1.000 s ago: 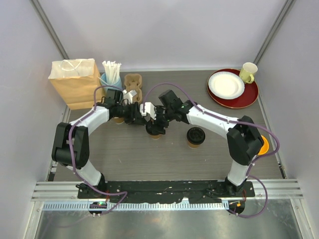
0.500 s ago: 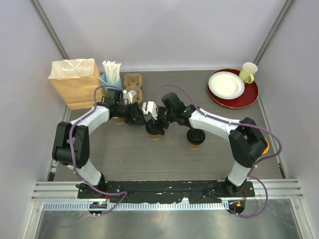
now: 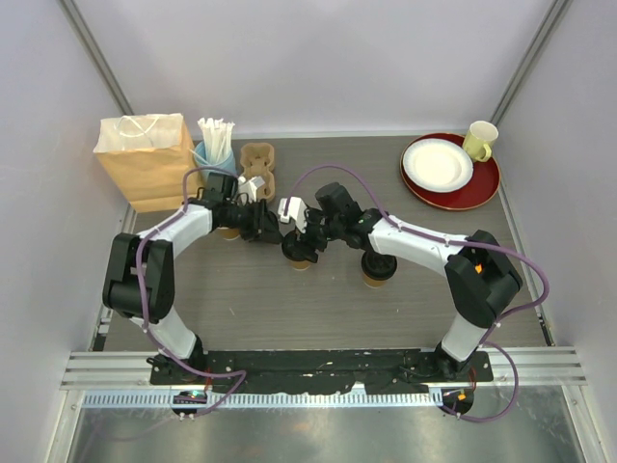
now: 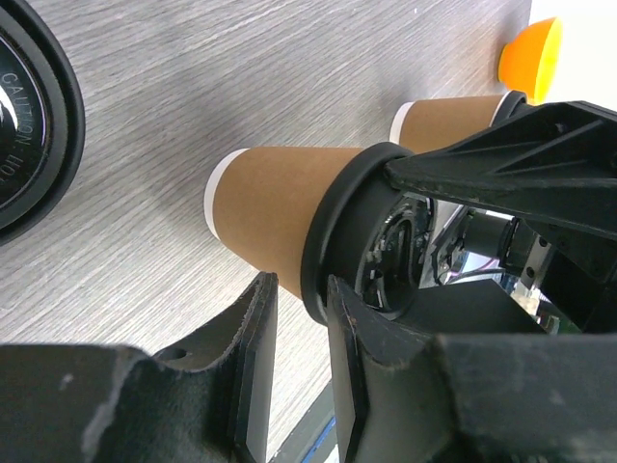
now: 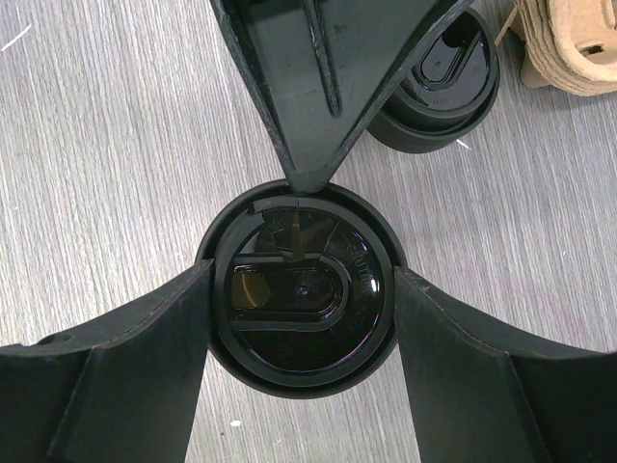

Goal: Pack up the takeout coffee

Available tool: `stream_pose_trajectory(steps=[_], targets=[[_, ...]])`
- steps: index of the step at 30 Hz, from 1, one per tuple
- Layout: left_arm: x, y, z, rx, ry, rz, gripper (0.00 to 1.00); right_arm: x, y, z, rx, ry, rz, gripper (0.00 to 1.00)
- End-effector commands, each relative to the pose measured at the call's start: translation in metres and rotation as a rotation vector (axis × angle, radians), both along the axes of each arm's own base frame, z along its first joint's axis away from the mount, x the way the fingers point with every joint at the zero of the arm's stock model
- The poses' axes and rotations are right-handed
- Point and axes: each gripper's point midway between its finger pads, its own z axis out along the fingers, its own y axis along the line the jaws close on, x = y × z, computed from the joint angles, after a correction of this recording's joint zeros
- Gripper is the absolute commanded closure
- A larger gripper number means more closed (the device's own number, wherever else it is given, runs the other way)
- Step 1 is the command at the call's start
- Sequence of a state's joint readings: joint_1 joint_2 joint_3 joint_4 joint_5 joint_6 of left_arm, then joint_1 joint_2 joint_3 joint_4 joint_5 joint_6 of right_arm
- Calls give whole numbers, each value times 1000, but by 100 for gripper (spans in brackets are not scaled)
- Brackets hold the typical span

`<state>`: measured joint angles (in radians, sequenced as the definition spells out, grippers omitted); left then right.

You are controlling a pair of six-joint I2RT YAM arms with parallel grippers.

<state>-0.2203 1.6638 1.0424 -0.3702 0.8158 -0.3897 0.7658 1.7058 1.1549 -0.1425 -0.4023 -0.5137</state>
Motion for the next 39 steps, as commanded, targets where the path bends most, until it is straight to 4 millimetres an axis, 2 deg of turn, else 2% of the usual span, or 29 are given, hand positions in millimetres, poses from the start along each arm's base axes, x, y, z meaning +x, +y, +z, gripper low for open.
stream_pose_trajectory(steps=[1, 8, 11, 12, 15, 26, 29, 33, 34, 37, 39], targets=[[-5, -4, -9, -16, 39, -12, 69, -25, -39, -65, -218, 130, -45, 48], [-4, -4, -28, -2, 97, 8, 79, -26, -40, -67, -220, 129, -41, 49], [-10, -1, -44, 16, 150, 19, 87, -26, -41, -69, -218, 133, -49, 50], [-13, -1, -49, 23, 167, 19, 93, -27, -41, -70, -217, 135, -49, 50], [-18, 3, -61, 53, 205, 29, 100, -27, -42, -72, -213, 140, -61, 52], [-31, 9, -95, 113, 286, 59, 100, -34, -50, -79, -205, 152, -100, 53], [-25, 4, -85, 80, 270, 48, 100, -34, -54, -79, -210, 143, -116, 53], [-3, 0, -39, 53, 86, 33, 98, -31, -55, -77, -213, 133, -129, 54], [-2, 1, -37, 68, 46, 32, 100, -31, -55, -78, -214, 131, -130, 54], [-17, 8, -64, 140, 87, 36, 100, -31, -58, -82, -228, 137, -145, 55], [-22, 10, -74, 162, 142, 27, 100, -32, -61, -86, -236, 141, -159, 57]])
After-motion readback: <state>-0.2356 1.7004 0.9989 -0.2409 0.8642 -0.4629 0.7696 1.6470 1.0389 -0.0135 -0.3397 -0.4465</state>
